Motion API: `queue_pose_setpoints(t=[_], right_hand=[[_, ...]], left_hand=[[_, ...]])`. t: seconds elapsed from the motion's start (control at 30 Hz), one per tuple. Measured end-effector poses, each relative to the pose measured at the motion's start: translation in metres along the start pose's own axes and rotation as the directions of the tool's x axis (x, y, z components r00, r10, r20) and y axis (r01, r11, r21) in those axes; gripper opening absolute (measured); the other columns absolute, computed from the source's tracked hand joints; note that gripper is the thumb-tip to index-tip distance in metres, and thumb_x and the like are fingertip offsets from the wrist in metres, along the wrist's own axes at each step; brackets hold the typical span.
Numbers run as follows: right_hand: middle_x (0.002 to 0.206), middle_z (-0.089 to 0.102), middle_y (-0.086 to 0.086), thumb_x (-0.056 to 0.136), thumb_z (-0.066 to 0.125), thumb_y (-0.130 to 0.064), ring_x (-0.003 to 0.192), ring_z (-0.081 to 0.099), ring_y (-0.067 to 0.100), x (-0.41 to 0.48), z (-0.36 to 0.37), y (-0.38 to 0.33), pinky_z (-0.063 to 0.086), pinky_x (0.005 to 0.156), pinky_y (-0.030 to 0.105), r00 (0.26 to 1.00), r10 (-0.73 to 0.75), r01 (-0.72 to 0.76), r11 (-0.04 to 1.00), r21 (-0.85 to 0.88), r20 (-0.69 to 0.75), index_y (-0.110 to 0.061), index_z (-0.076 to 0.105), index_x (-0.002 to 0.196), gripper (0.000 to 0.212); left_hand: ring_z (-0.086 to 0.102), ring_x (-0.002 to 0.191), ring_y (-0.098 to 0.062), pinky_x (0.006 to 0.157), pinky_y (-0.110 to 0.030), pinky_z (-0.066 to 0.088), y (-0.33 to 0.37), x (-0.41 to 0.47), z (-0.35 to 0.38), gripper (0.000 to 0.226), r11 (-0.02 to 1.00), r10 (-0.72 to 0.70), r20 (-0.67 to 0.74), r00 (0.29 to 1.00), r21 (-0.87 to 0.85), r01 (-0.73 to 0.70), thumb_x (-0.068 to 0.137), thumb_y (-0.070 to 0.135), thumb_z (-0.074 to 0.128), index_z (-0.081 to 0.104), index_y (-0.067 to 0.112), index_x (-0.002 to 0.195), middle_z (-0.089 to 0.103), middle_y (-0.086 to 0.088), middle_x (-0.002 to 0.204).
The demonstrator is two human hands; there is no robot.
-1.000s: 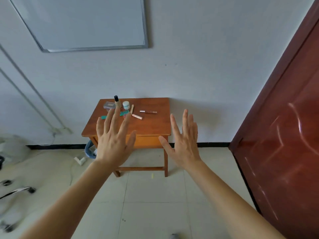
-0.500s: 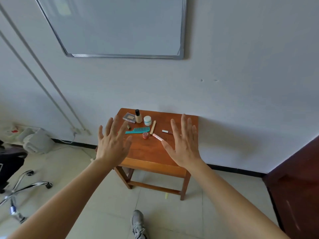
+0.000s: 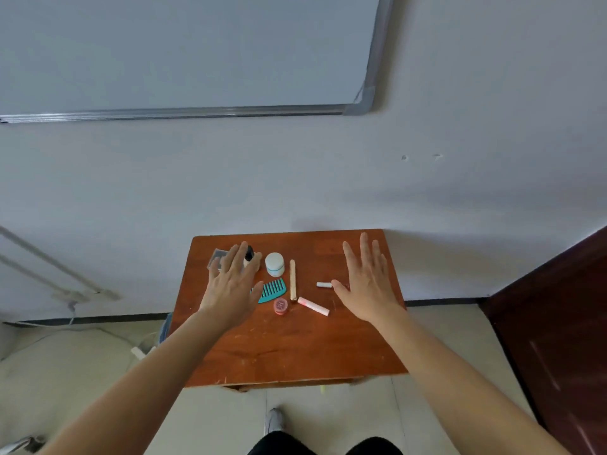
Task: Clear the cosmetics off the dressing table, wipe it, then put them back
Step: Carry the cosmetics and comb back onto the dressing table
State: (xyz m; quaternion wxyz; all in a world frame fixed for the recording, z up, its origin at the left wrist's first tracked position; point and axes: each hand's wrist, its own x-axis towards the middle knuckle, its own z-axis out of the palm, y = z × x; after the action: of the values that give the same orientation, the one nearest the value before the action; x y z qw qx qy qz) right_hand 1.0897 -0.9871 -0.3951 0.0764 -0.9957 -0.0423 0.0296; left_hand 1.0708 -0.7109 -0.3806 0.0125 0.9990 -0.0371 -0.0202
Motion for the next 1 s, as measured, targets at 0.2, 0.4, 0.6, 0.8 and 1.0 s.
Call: queue_pose_setpoints(t=[0.2,0.4,0.6,0.8,1.0], right_hand=[[0.165,-0.012,0.008,0.096,0.052,-0.051,0.152,-0.008,0.032,0.021,0.040,-0.005,0.009,0.119,0.047,0.984,0.043,-0.051,0.998,0.046,0.174,-0.030,0.004,0.156,0.080],[0.165,0.008,0.011,0.099,0.051,-0.042,0.152,0.005,0.032,0.040,0.088,0.014,0.013,0.121,0.048,0.921,0.006,-0.034,0.997,0.066,0.390,-0.025,0.010,0.157,0.073],[0.123,0.051,0.004,0.100,0.052,-0.038,0.112,0.050,0.021,0.048,0.118,0.018,0.045,0.092,0.036,0.978,-0.075,0.070,0.997,0.030,0.195,-0.028,0.044,0.145,0.047],[0.107,0.052,-0.001,0.102,0.051,-0.029,0.093,0.050,0.013,0.047,0.115,0.015,0.051,0.073,0.027,0.972,-0.040,0.009,0.991,0.135,0.232,-0.027,0.048,0.141,0.039],[0.107,0.053,-0.002,0.102,0.049,-0.033,0.086,0.043,0.006,0.065,0.078,0.027,0.038,0.063,0.016,0.989,-0.040,0.018,0.988,0.156,0.143,-0.026,0.049,0.138,0.037]], left_hand=[[0.006,0.152,-0.025,0.119,-0.051,0.011,0.008,0.037,0.045,0.064,0.988,0.069,0.160,0.985,-0.147,-0.045,0.095,0.052,0.049,0.024,0.033,0.151,0.010,-0.001,0.164],[0.015,0.150,-0.024,0.118,-0.049,0.020,0.028,0.024,0.103,0.056,0.966,0.056,0.365,0.929,-0.256,0.042,0.097,0.048,0.048,0.031,0.031,0.148,0.019,0.001,0.162],[0.032,0.141,-0.020,0.112,-0.045,0.037,0.034,0.018,0.129,0.051,0.975,0.043,0.344,0.938,-0.219,0.035,0.093,0.038,0.061,0.044,0.033,0.140,0.039,0.004,0.149],[0.048,0.121,-0.017,0.092,-0.034,0.052,0.045,0.027,0.124,0.032,0.962,-0.006,0.260,0.966,-0.264,0.077,0.097,0.029,0.056,0.059,0.025,0.129,0.056,0.003,0.129],[0.061,0.094,-0.018,0.063,-0.029,0.056,0.045,0.043,0.074,0.029,0.956,0.039,0.047,0.998,-0.293,-0.023,0.082,0.022,0.077,0.070,0.018,0.110,0.066,-0.001,0.108]])
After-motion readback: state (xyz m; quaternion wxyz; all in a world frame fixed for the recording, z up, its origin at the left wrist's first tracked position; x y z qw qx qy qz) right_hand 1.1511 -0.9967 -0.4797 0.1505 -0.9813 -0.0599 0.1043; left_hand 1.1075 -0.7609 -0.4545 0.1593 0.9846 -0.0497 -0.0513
